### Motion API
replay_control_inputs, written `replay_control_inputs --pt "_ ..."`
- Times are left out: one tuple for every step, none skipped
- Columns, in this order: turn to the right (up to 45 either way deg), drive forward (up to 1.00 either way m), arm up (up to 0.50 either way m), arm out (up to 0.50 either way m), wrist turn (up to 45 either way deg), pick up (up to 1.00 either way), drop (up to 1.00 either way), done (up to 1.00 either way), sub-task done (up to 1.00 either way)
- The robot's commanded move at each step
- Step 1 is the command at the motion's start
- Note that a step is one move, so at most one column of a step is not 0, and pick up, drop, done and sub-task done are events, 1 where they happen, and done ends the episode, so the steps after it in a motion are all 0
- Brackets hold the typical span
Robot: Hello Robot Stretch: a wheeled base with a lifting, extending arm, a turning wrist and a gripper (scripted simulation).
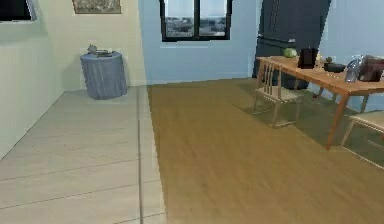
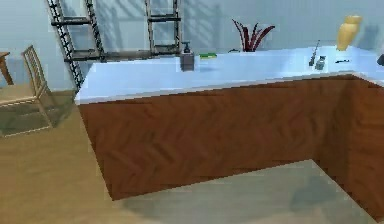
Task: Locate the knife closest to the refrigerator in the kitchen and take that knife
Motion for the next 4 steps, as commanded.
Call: replay_control_inputs --pt "0.0 1.00 0.00 0.00 0.0 0.00 0.00 0.00 0.00" --pt "0.0 1.00 0.00 0.00 0.0 0.00 0.00 0.00 0.00" --pt "0.0 0.90 0.00 0.00 0.0 0.00 0.00 0.00 0.00" --pt "30.0 0.00 0.00 0.00 0.0 0.00 0.00 0.00 0.00"
